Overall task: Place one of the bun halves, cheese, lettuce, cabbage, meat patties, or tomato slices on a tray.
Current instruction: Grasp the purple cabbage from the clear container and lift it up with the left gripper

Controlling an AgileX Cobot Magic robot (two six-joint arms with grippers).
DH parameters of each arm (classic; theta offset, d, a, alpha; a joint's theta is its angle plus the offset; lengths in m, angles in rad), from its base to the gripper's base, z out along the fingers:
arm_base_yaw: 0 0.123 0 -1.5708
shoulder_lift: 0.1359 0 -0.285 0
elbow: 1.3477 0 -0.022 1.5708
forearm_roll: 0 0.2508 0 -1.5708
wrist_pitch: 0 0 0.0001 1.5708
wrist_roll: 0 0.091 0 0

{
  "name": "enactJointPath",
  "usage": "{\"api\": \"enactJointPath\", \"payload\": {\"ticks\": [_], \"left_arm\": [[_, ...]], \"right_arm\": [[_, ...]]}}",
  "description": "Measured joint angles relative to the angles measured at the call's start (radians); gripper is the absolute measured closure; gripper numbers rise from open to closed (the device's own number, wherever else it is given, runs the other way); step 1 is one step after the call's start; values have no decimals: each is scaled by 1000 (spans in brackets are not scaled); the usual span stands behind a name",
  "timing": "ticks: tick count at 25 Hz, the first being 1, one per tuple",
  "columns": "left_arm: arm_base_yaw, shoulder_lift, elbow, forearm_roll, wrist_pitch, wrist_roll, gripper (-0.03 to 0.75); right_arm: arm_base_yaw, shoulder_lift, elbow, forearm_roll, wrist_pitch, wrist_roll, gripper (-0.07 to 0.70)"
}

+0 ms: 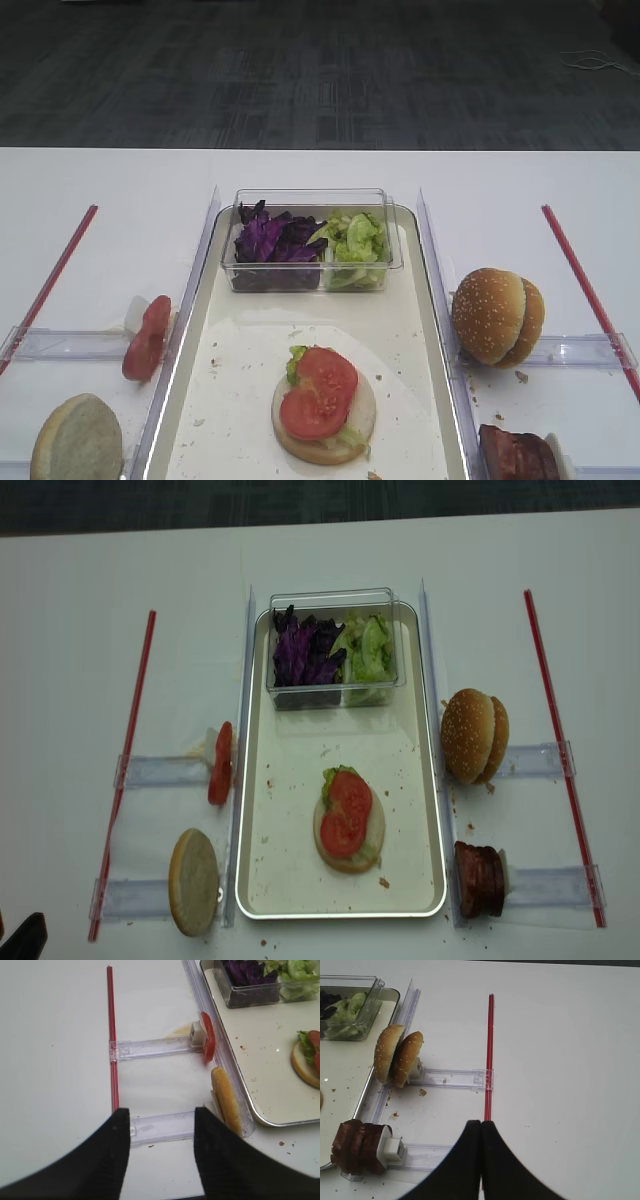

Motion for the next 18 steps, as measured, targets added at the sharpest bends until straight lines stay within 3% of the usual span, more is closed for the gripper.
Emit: {"api": "enactJointPath", "payload": {"ticks": [18], "left_arm": [[0,0,0,0,0,-12,426]], "right_arm": [[0,0,0,0,0,0,568]]}}
